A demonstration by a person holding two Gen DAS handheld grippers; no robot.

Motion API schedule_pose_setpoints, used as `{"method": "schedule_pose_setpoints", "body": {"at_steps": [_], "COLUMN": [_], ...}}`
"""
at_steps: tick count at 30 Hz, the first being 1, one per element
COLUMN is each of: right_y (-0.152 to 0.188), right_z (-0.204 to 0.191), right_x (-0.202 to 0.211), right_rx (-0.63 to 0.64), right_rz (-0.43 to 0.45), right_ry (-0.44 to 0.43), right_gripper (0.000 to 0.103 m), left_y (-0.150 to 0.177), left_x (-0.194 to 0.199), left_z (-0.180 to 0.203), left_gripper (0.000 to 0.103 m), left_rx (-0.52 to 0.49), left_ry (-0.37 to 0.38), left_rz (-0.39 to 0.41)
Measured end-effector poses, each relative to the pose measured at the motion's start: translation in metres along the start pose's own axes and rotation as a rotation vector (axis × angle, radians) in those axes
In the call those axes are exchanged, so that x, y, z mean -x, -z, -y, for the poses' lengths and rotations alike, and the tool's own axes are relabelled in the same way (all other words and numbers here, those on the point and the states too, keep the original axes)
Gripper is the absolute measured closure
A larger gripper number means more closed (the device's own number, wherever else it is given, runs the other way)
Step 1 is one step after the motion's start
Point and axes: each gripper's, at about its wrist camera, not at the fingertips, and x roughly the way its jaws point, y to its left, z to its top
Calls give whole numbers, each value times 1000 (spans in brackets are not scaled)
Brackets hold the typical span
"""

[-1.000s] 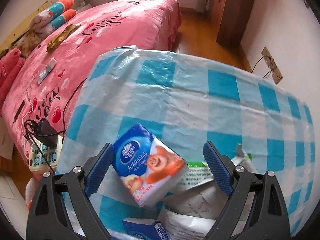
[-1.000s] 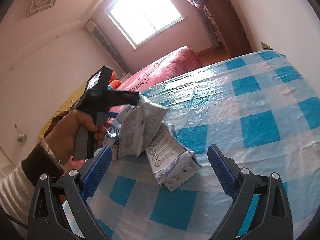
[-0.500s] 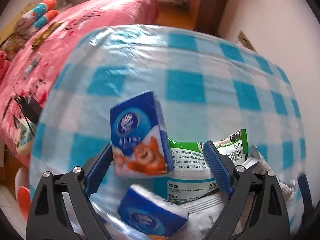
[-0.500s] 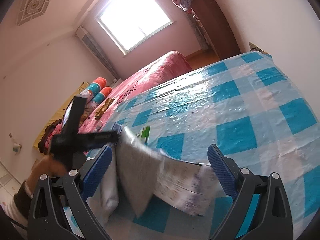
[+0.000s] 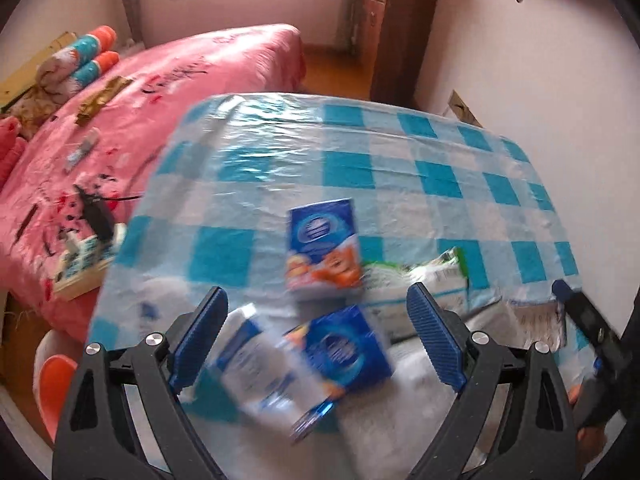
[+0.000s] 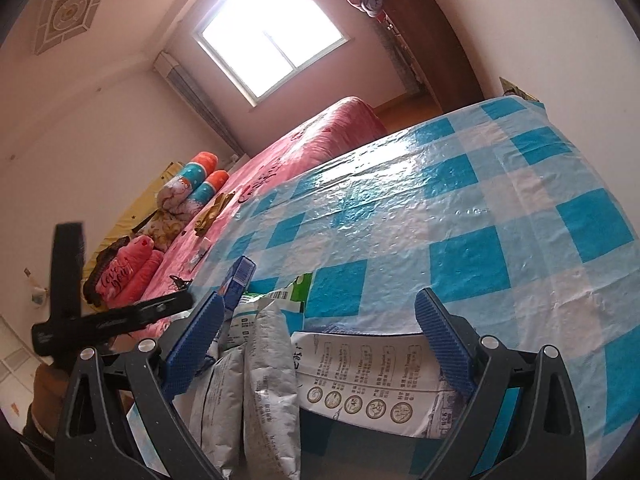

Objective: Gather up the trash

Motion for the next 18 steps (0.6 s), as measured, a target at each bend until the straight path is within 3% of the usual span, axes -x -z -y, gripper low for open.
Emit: {"method": "schedule_pose_setpoints", "body": {"at_steps": [6,12,18], "right_y": [1,1,2], "right_z": [-4,-4,-5], "right_x": [4,7,7], "right_rx": [3,-2,2], "right_rz": [-3,0,-5], "right_ry": [-34,-51,-67], "right_gripper": [8,8,8], "left_y": [31,48,41], "left_x": [16,3,-19], "left_z": [-43,-94,-112], "left_gripper": [12,12,12], "left_rx": [96,347,385], "left_ry": [-61,-23,-71], "left_rz": [-22,-46,-34]}}
